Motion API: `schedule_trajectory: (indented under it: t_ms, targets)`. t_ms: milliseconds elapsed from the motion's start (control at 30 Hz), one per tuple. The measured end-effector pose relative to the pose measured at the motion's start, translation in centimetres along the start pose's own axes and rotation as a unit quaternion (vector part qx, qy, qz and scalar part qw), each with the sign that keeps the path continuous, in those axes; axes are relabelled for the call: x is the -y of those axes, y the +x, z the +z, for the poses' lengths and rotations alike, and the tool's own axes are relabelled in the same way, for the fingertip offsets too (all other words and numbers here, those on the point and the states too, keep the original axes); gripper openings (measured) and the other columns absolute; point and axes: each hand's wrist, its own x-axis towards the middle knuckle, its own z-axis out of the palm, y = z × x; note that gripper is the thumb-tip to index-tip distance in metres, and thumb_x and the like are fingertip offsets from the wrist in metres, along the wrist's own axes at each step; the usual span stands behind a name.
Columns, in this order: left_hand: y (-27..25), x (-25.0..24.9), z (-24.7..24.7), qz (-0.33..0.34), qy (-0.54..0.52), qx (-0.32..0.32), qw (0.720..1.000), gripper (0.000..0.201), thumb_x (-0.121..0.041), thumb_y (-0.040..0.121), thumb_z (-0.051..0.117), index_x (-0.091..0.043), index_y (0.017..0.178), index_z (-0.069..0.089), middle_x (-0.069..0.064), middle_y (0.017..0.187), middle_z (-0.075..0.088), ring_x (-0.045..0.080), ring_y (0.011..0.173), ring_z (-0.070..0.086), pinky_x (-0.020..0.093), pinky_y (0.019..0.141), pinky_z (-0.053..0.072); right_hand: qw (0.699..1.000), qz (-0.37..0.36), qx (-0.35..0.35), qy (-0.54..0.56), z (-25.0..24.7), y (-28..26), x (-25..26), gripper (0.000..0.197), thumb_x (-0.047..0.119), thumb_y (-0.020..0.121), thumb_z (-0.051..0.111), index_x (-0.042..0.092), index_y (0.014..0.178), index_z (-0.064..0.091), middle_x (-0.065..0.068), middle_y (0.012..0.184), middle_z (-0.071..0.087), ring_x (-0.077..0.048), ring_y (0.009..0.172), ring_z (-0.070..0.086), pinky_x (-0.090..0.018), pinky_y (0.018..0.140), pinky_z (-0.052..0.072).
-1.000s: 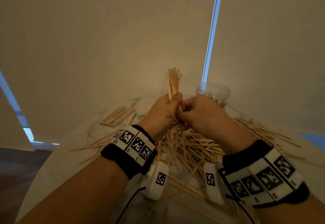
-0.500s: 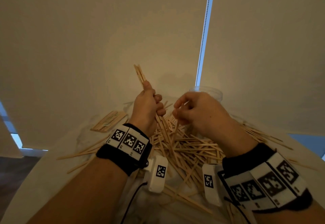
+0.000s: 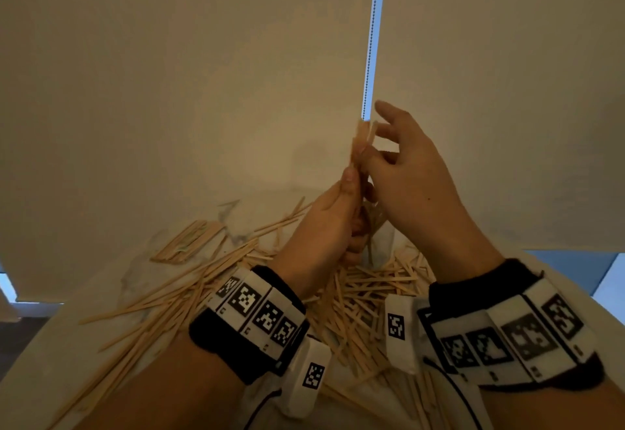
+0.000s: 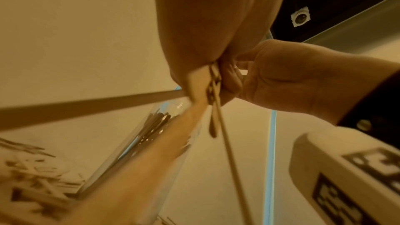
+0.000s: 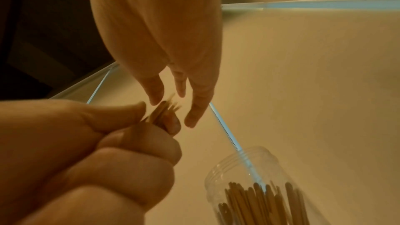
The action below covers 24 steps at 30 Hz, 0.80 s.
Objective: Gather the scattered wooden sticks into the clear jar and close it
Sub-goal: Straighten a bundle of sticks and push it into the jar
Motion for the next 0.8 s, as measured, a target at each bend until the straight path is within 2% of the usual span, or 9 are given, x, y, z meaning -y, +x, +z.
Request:
schedule_trajectory:
  t_ms: [67,133,233,367,467,533,633,700,800]
  targets:
    - [-0.4,-0.2,0.5,-0.004,0.021,0.024,0.999,0.057,-0.067,0.098,0.027,-0.023,0.074,0.053,-0.007,0.057,0.033,0.009,0.047,0.025,0.024,0.047,0.022,1.0,0.002,0.008,0.028,-0.4,0.0,0.3,0.046,0.027,0.101,0.055,0.039,0.144,0.044,0.013,0.123,0.062,-0.004,0.093,0.069,-0.027,0.08,0.06]
    - [-0.5,-0.3,0.8,-0.006,0.021,0.041,0.999,0.06,-0.068,0.097,0.026,-0.03,0.058,0.051,-0.007,0.056,0.033,0.01,0.047,0.024,0.025,0.047,0.022,1.0,-0.009,0.002,0.017,-0.7,0.2,0.6,0.027,0.023,0.101,0.053,0.031,0.126,0.06,0.011,0.103,0.071,-0.001,0.085,0.07,-0.027,0.08,0.06]
    - [-0.3,-0.2,0.7,-0.001,0.008,0.027,1.0,0.061,-0.066,0.098,0.028,-0.03,0.052,0.046,-0.006,0.056,0.03,0.011,0.049,0.021,0.028,0.049,0.018,0.999,-0.03,0.016,-0.023,-0.8,0.1,0.9,0.016,0.029,0.101,0.052,0.03,0.107,0.067,0.013,0.092,0.073,0.002,0.085,0.068,-0.022,0.08,0.056]
    - [0.5,-0.5,-0.8,0.022,-0.064,-0.057,0.996,0.052,-0.066,0.097,0.033,-0.024,0.069,0.043,-0.005,0.058,0.027,0.012,0.05,0.016,0.03,0.05,0.012,0.997,-0.004,0.07,-0.026,-0.3,-0.1,0.7,0.037,0.044,0.102,0.045,0.04,0.138,0.044,0.015,0.11,0.066,-0.001,0.094,0.066,-0.023,0.083,0.05]
    - [1.4,-1.3,-3.1,0.037,-0.179,-0.131,0.974,0.051,-0.063,0.1,0.031,-0.022,0.072,0.042,-0.006,0.055,0.025,0.008,0.043,0.016,0.021,0.041,0.012,0.973,0.049,0.206,-0.089,-0.2,-0.4,0.3,0.052,0.029,0.097,0.05,0.032,0.147,0.036,0.012,0.115,0.068,-0.01,0.102,0.066,-0.038,0.095,0.052]
    - [1.7,-1.7,-4.2,0.05,-0.239,-0.162,0.956,0.052,-0.064,0.1,0.031,-0.021,0.072,0.042,-0.006,0.055,0.025,0.007,0.041,0.016,0.019,0.038,0.013,0.912,0.075,0.374,-0.148,0.0,-1.2,0.4,0.063,0.027,0.092,0.059,0.029,0.15,0.035,0.01,0.129,0.063,-0.011,0.11,0.063,-0.035,0.099,0.05]
    - [1.8,-2.0,-4.9,0.07,-0.272,-0.19,0.941,0.054,-0.065,0.099,0.031,-0.021,0.071,0.042,-0.006,0.057,0.024,0.007,0.041,0.016,0.02,0.038,0.013,0.862,0.026,0.466,-0.201,1.2,-2.1,0.5,0.012,0.029,0.093,0.062,0.029,0.104,0.058,0.012,0.098,0.065,-0.004,0.085,0.06,-0.023,0.074,0.046]
    - [1.8,-2.2,-5.0,0.084,-0.273,-0.207,0.936,0.054,-0.065,0.099,0.031,-0.021,0.07,0.042,-0.005,0.057,0.024,0.007,0.042,0.016,0.02,0.038,0.013,0.868,-0.013,0.447,-0.217,1.9,-2.2,0.4,0.019,0.025,0.097,0.058,0.03,0.078,0.055,0.01,0.075,0.06,-0.007,0.068,0.057,-0.025,0.064,0.044]
    - [2.0,-2.4,-5.6,0.107,-0.279,-0.241,0.924,0.053,-0.064,0.099,0.033,-0.02,0.07,0.041,-0.005,0.056,0.025,0.008,0.042,0.017,0.02,0.037,0.015,0.874,0.019,0.448,-0.187,2.1,-2.2,0.3,0.026,0.021,0.101,0.049,0.019,0.081,0.065,0.008,0.07,0.07,-0.011,0.069,0.068,-0.032,0.072,0.057]
